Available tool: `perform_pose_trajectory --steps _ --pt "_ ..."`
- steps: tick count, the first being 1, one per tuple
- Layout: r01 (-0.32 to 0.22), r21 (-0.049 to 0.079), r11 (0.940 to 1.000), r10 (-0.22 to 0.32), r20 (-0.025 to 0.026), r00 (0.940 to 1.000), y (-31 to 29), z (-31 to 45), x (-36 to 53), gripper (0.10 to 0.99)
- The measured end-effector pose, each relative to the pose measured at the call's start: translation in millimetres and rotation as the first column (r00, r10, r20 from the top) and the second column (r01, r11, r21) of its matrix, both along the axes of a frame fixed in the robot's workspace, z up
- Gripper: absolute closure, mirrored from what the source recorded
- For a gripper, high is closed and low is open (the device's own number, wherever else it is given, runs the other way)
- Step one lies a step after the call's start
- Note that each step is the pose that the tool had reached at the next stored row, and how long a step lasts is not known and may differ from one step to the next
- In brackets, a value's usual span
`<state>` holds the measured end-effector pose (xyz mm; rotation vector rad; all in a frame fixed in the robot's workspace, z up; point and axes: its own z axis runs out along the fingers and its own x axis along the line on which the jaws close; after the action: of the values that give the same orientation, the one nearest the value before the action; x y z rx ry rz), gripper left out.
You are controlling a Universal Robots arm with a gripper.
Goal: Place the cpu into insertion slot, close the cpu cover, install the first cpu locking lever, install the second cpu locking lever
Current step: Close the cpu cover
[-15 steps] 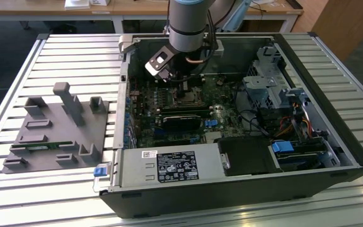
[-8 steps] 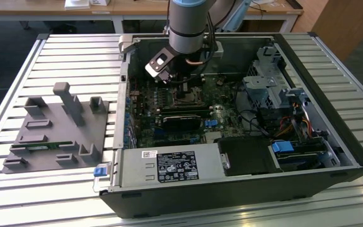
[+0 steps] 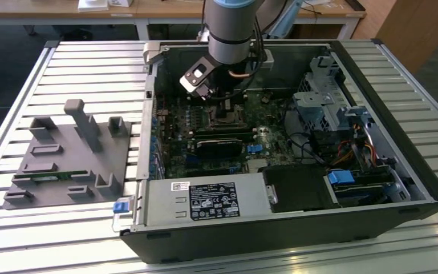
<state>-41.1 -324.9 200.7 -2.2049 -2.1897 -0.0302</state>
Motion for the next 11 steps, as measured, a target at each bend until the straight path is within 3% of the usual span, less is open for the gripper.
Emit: perform_pose_trajectory --steps 4,11 --pt "0.000 -0.002 1.0000 0.000 -0.0015 1.0000 -0.4 14.3 -0.1 0.980" --pt "0.000 -0.002 1.0000 0.000 -0.0017 1.0000 -0.3 14.3 5.0 0.980"
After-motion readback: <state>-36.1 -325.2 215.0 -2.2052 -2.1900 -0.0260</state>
